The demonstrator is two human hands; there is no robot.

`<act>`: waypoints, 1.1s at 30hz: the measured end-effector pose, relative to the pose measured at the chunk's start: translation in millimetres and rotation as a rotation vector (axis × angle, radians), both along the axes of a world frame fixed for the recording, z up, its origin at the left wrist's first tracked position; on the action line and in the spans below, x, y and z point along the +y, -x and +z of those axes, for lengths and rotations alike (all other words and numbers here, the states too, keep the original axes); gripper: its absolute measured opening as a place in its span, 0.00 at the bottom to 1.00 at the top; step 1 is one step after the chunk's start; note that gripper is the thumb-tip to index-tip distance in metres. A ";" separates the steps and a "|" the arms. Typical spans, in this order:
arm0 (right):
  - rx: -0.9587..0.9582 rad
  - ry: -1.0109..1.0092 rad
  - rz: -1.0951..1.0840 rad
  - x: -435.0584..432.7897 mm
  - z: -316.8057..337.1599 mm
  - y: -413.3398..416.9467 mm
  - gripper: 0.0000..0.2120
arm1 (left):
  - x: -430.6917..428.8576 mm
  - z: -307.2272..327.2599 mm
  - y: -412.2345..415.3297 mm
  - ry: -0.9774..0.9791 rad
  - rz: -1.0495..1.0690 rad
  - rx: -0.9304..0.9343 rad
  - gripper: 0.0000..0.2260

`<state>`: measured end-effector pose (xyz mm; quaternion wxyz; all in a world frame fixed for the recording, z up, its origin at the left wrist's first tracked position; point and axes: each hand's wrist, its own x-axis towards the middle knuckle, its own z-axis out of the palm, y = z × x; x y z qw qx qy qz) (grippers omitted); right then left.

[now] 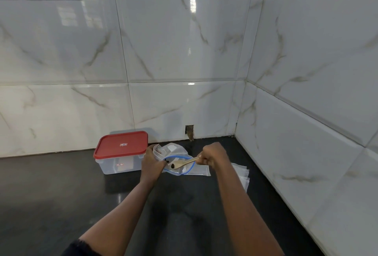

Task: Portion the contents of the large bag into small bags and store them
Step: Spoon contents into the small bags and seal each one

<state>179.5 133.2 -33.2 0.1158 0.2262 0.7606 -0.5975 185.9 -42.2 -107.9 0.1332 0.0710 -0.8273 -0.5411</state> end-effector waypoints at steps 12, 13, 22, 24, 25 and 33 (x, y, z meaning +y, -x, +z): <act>0.334 -0.149 0.114 -18.1 39.9 -10.2 0.12 | 0.8 -1.5 -0.2 0.026 0.012 -0.005 0.28; 0.371 -0.234 0.161 -23.3 38.1 -12.0 0.12 | 0.2 -1.9 0.3 0.031 0.019 -0.008 0.28; 0.644 -0.590 0.368 -42.6 33.0 -21.8 0.13 | -5.0 1.6 2.1 0.004 0.047 0.001 0.32; 0.665 -0.607 0.346 -42.5 34.9 -21.1 0.13 | -4.8 2.3 2.5 0.008 0.053 0.003 0.30; 0.661 -0.614 0.319 -41.3 36.0 -20.9 0.13 | -4.8 2.3 2.9 0.011 0.056 0.004 0.30; 0.376 -0.727 0.150 -16.7 18.3 -23.5 0.11 | -8.9 7.3 4.8 -0.016 0.091 0.042 0.24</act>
